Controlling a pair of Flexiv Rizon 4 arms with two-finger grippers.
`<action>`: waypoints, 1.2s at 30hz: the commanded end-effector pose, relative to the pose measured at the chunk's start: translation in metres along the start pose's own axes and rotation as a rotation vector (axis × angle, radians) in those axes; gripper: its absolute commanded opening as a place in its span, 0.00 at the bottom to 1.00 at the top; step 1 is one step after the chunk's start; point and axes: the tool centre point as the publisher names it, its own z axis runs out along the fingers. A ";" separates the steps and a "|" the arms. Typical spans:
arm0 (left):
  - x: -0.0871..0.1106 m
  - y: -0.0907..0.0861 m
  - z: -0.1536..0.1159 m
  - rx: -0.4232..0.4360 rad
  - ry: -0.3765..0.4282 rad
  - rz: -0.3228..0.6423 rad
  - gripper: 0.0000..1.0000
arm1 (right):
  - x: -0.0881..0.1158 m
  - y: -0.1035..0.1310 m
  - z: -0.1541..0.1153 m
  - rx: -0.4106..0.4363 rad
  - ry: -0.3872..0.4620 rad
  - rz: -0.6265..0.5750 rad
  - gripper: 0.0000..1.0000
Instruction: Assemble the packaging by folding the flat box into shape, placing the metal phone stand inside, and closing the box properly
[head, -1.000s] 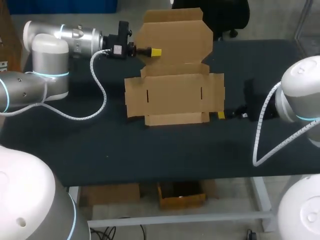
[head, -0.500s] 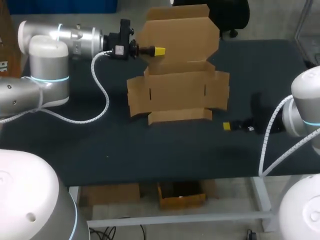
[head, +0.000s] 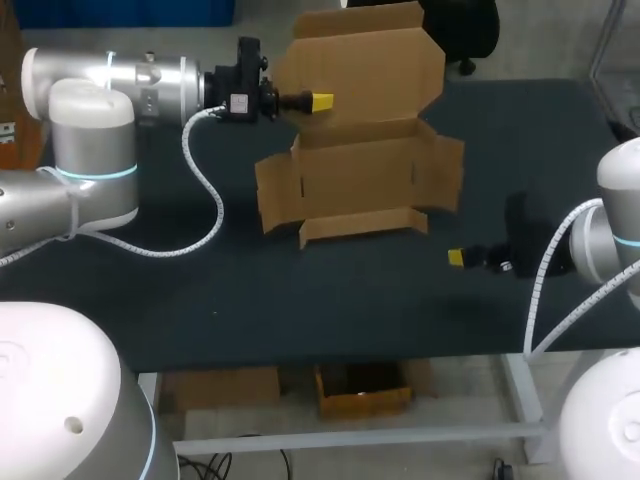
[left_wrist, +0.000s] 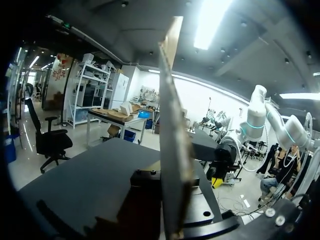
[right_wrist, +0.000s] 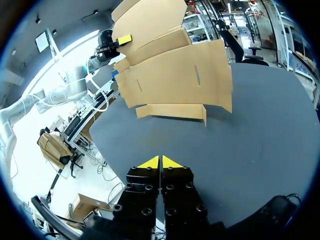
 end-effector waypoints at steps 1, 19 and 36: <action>0.011 -0.002 -0.002 -0.004 -0.047 0.001 0.00 | -0.001 -0.004 -0.001 -0.028 0.008 -0.003 0.00; 0.005 0.016 0.000 -0.039 0.150 -0.072 0.00 | 0.007 -0.008 -0.001 -0.027 -0.012 -0.004 0.00; -0.009 0.028 0.002 -0.040 0.230 -0.054 0.00 | 0.014 -0.005 0.005 -0.023 -0.038 0.005 0.00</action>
